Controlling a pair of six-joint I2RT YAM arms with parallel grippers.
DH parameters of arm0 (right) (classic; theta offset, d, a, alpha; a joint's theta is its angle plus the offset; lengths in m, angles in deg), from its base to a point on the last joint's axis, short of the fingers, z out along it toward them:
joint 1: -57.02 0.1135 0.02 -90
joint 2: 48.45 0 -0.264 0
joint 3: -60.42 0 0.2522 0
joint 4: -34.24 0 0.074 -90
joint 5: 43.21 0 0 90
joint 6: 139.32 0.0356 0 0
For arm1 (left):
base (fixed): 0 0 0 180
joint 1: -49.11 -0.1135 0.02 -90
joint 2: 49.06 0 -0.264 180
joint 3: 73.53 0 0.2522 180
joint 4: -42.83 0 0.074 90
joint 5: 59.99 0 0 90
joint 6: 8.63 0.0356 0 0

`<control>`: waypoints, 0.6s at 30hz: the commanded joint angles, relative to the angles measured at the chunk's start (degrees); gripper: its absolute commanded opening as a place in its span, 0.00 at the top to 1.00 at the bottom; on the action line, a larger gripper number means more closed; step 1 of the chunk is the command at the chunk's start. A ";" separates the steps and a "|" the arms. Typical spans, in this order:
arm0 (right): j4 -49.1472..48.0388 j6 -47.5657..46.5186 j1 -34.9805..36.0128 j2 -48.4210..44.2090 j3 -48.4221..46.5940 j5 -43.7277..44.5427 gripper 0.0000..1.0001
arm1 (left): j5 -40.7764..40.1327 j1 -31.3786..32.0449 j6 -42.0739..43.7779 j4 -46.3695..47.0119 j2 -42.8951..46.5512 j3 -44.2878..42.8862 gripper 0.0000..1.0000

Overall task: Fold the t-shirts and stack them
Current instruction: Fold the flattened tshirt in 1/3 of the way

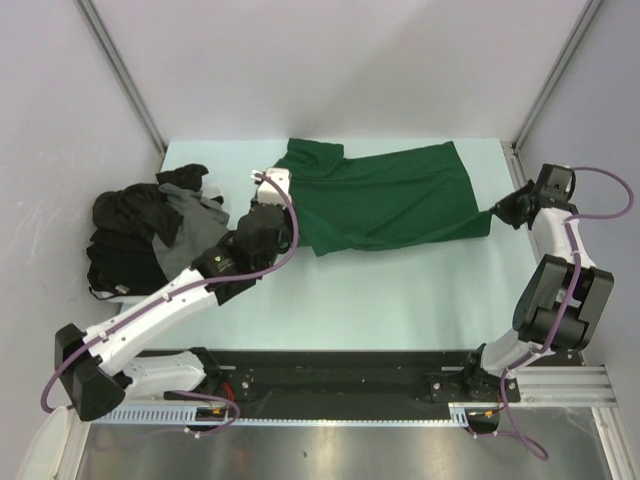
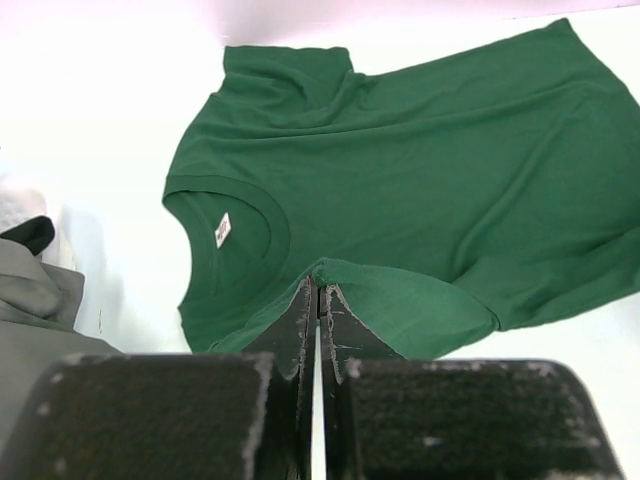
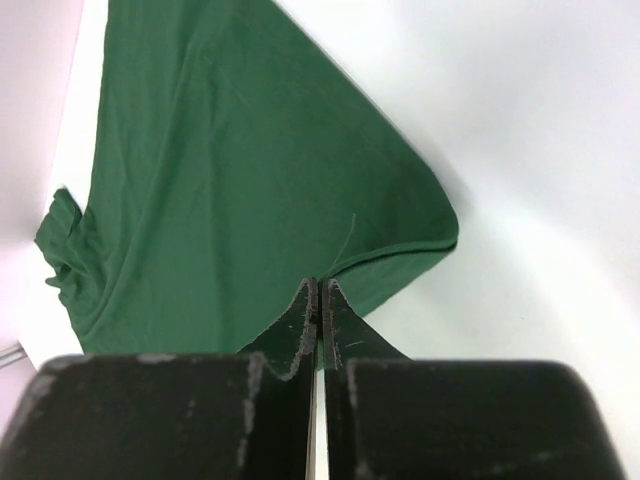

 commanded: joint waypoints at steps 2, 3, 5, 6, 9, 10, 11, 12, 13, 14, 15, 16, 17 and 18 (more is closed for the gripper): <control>-2.70 1.37 0.08 2.18 -3.15 -0.45 1.00 | 0.15 -1.64 -3.82 -0.54 0.33 -1.48 1.00; -2.71 1.37 -0.01 2.18 -3.15 -0.36 1.00 | 0.06 -1.82 -4.88 -0.81 0.77 -1.05 1.00; -2.71 1.37 -0.19 2.79 -3.33 -0.27 1.00 | 0.32 -1.82 -8.04 -1.26 1.91 0.80 1.00; -2.80 1.46 -0.27 2.97 -3.33 -0.27 1.00 | 0.59 -1.82 -8.75 -1.34 2.44 1.50 1.00; -2.88 1.55 -0.45 3.84 -3.50 -0.36 1.00 | 1.12 -1.82 -12.26 -1.61 3.58 3.96 1.00; -2.97 1.46 -0.62 4.02 -3.59 -0.27 1.00 | 1.21 -1.82 -12.53 -1.61 3.76 4.75 1.00; -3.06 1.55 -0.63 4.20 -3.68 -0.36 1.00 | 1.12 -1.82 -12.89 -2.04 3.85 5.02 1.00; -3.06 1.55 -0.71 4.64 -4.03 -0.44 1.00 | 0.94 -1.82 -13.41 -2.13 4.11 5.20 1.00; -2.97 1.55 -0.80 4.73 -4.12 -0.36 1.00 | 0.68 -1.82 -13.59 -2.66 4.28 5.29 1.00; -2.88 1.55 -1.06 4.81 -4.21 -0.27 1.00 | 0.42 -1.82 -13.68 -2.84 4.46 5.37 1.00; -2.88 1.64 -1.24 4.64 -4.21 -0.27 1.00 | 0.15 -1.82 -14.12 -3.01 4.81 5.46 1.00; -2.88 1.72 -1.42 4.73 -4.21 -0.01 1.00 | -0.11 -1.82 -14.12 -3.27 4.99 5.46 1.00; -2.88 1.73 -1.50 4.64 -4.12 0.08 1.00 | -0.63 -1.82 -14.12 -3.54 5.08 5.38 1.00; -3.06 1.81 -1.77 4.55 -4.03 -0.01 1.00 | -0.73 -2.00 -13.86 -3.54 5.16 5.37 1.00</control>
